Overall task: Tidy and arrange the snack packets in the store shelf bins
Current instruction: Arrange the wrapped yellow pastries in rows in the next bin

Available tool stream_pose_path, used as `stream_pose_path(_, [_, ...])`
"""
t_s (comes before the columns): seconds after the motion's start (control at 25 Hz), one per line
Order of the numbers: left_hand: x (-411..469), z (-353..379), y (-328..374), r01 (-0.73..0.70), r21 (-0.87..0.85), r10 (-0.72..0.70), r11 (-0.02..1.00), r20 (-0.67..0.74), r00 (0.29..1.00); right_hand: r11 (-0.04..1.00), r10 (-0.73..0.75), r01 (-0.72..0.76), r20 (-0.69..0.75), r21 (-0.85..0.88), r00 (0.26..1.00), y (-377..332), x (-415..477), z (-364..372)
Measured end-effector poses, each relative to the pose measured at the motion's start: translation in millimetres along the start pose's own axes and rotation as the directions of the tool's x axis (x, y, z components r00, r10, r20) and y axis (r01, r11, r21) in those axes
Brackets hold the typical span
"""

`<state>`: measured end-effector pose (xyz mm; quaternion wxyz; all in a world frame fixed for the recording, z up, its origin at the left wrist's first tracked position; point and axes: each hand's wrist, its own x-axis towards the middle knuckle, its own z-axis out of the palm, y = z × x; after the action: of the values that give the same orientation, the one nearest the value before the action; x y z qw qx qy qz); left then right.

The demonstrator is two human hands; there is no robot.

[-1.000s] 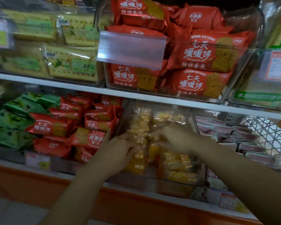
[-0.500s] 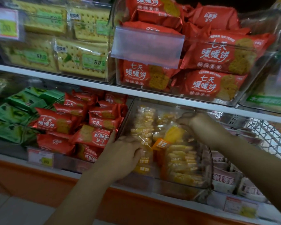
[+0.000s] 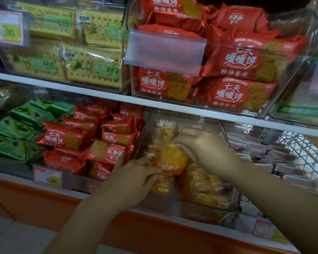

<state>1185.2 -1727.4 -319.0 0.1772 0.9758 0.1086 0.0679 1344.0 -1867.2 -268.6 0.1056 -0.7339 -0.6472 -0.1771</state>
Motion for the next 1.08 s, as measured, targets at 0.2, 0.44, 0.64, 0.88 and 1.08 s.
stream_pose_path(0.2, [-3,-3,-8,-0.052,0.018,0.054,0.998,-0.083,0.995,0.982,0.091,-0.084,-0.04,0.167,0.995,-6,23,7])
stream_pose_path(0.44, [-5,-2,-23,-0.088,0.113,0.117,0.99,-0.28,0.953,0.78,0.233,-0.443,0.452,0.442,0.861,-21,29,46])
stream_pose_path(0.64, [-3,4,-21,-0.007,0.128,0.016,0.992,-0.073,0.997,0.699,0.111,-0.569,0.72,0.434,0.685,-20,5,30])
stream_pose_path(0.88, [-11,-2,-15,0.051,0.086,-0.055,0.995,0.036,0.998,0.74,0.176,-0.564,0.704,0.367,0.688,-51,10,40])
stream_pose_path(1.08, [-20,-6,-16,0.035,0.053,-0.036,0.998,0.014,0.999,0.787,0.206,-0.491,0.59,0.374,0.78,-64,-14,54])
